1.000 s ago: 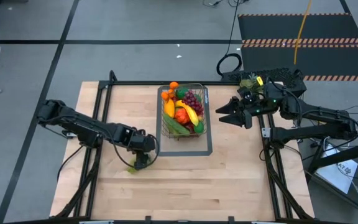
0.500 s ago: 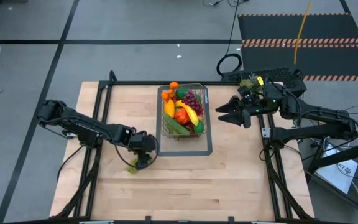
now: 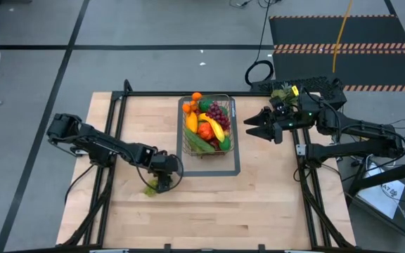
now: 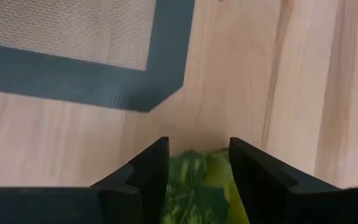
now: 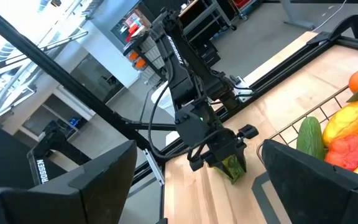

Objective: Build produce basket
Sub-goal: Put the green grapes into the gold wire basket

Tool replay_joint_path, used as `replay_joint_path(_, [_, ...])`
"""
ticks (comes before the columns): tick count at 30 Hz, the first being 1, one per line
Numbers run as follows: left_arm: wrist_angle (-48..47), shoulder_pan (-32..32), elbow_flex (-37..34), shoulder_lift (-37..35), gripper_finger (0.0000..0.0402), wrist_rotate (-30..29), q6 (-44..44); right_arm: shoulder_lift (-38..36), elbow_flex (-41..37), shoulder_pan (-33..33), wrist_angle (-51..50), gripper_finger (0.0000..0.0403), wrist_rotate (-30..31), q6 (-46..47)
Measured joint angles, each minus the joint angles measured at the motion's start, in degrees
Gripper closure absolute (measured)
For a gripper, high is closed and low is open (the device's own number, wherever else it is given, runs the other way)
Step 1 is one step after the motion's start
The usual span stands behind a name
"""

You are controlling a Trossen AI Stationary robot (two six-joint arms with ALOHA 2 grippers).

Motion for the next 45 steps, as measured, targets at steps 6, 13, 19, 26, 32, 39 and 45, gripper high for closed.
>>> replay_joint_path(6, [0.09, 0.05, 0.00, 1.59, 0.0234, 0.05, -1.86, 0.00, 0.00, 0.00, -0.03, 0.0062, 0.00, 0.00])
replay_joint_path(13, [-0.19, 0.31, 0.00, 1.59, 0.0247, 1.47, -3.81, 0.00, 0.00, 0.00, -0.04, 0.0062, -0.02, 0.00])
replay_joint_path(19, [-0.62, 0.33, 0.02, 1.59, 0.0319, 2.36, -3.83, 0.00, 0.00, 0.00, -0.04, 0.0062, -0.02, 0.00])
replay_joint_path(26, [-3.88, 0.33, 0.04, 1.59, 0.0389, 2.49, -4.97, 0.00, 0.00, 0.00, -0.02, 0.0062, -0.02, 0.01])
replay_joint_path(32, [-6.91, 0.37, 2.77, 0.72, 0.0388, 2.86, -8.50, 0.00, 0.00, 0.00, -0.02, 0.0062, -0.04, 0.02])
replay_joint_path(39, [-18.35, 0.37, 12.27, 0.26, 0.0390, -1.77, -8.81, 0.00, 0.00, 0.00, 0.02, 0.0062, -0.05, 0.02])
replay_joint_path(45, [-24.14, 0.37, 21.10, 0.27, 0.0391, -5.13, -8.77, 0.01, 0.00, 0.00, -0.02, 0.0062, -0.18, 0.02])
